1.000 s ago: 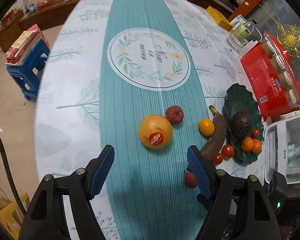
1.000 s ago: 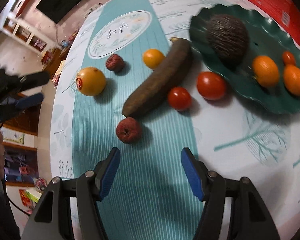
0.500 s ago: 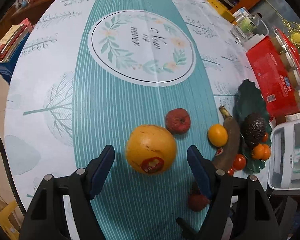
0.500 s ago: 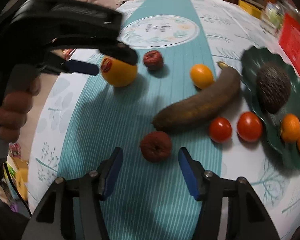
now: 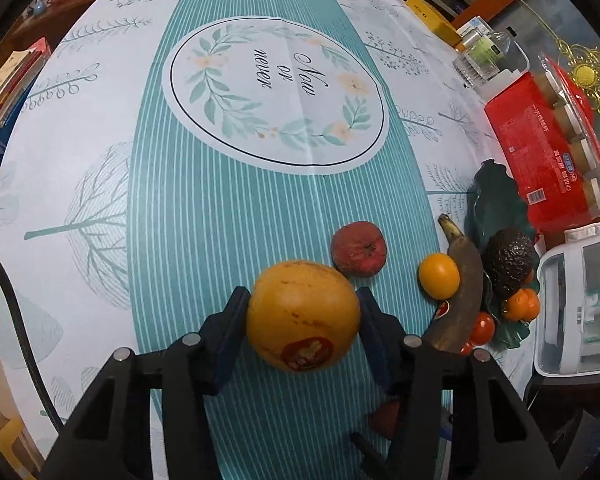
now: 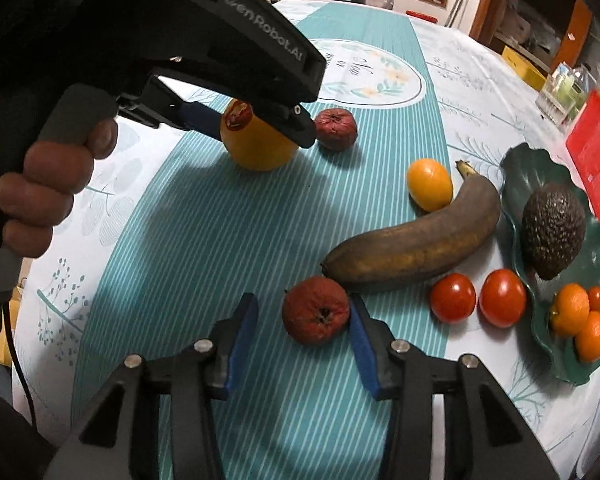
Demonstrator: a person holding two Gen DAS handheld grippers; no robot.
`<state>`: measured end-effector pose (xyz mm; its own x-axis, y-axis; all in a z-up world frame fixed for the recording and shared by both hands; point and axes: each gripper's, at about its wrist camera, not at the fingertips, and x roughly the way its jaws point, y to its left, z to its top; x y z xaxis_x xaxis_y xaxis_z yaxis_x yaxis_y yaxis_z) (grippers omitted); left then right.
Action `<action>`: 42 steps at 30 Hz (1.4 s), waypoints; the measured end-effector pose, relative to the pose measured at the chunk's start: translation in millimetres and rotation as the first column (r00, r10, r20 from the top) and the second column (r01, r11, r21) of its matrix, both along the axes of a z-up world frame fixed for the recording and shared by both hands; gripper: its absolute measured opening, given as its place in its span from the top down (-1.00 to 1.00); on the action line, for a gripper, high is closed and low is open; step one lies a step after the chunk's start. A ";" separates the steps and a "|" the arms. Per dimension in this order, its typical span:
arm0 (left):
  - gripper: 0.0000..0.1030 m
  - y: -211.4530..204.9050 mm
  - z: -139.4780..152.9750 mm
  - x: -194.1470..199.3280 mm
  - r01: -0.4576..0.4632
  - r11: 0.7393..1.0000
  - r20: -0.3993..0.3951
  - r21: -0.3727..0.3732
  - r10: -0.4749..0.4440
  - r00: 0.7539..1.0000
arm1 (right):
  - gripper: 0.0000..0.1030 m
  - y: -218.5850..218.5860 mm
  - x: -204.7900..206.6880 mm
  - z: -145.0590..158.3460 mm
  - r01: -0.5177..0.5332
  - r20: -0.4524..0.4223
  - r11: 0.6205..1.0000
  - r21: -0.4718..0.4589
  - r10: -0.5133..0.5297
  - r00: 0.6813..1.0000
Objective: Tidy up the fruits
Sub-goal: 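Grasp the grapefruit with the left tool while the right tool grasps the red date, then carry the grapefruit and red date toward the green plate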
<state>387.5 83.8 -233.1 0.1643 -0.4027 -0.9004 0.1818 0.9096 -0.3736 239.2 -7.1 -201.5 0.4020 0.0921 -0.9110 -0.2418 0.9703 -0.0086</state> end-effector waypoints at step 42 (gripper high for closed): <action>0.02 -42.7 118.5 -148.3 0.011 0.999 0.070 0.038 -0.014 0.997 | 0.42 -132.3 -97.1 66.7 0.261 0.026 0.959 0.111 -0.265 0.964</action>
<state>239.1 41.1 -114.6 0.2230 -0.3709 -0.9015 0.2182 0.9203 -0.3247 142.1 -139.3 -134.8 0.4609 0.0727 -0.8845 0.0206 0.9955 0.0926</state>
